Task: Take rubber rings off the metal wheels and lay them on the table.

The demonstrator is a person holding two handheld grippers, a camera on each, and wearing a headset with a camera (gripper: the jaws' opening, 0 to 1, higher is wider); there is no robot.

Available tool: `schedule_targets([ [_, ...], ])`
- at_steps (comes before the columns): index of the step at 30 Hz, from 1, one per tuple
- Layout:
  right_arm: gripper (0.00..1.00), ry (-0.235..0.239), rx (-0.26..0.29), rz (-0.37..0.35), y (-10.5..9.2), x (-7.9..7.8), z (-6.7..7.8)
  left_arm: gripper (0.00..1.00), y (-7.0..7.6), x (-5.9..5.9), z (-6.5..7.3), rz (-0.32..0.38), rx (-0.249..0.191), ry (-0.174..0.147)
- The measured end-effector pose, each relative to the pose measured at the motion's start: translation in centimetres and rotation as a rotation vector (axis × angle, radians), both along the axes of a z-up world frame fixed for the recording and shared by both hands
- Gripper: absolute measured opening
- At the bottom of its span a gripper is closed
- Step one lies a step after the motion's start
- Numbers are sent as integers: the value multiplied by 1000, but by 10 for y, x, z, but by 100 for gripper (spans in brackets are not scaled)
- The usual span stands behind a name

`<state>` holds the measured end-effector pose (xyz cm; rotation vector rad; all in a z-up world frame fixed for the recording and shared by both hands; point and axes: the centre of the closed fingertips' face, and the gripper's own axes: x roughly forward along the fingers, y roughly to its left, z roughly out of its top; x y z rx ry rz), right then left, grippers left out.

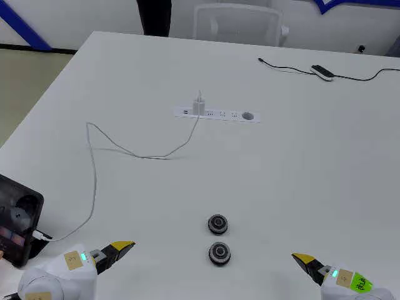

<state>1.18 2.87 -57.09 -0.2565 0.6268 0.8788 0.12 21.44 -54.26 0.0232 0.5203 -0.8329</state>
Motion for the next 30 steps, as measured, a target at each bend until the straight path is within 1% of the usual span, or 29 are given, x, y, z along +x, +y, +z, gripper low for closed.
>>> schedule_targets([
  [7, 98, 3, 2, -1, 0, 0, -1, 92, 1, 1, 0, 5, 1, -1],
  [15, 98, 5, 1, -2, -1, 0, -2, 92, 3, 3, -4, 3, 3, 3],
  [30, 98, 12, 1, 1, 1, -1, -3, 91, 2, 0, -6, 1, 3, 12],
])
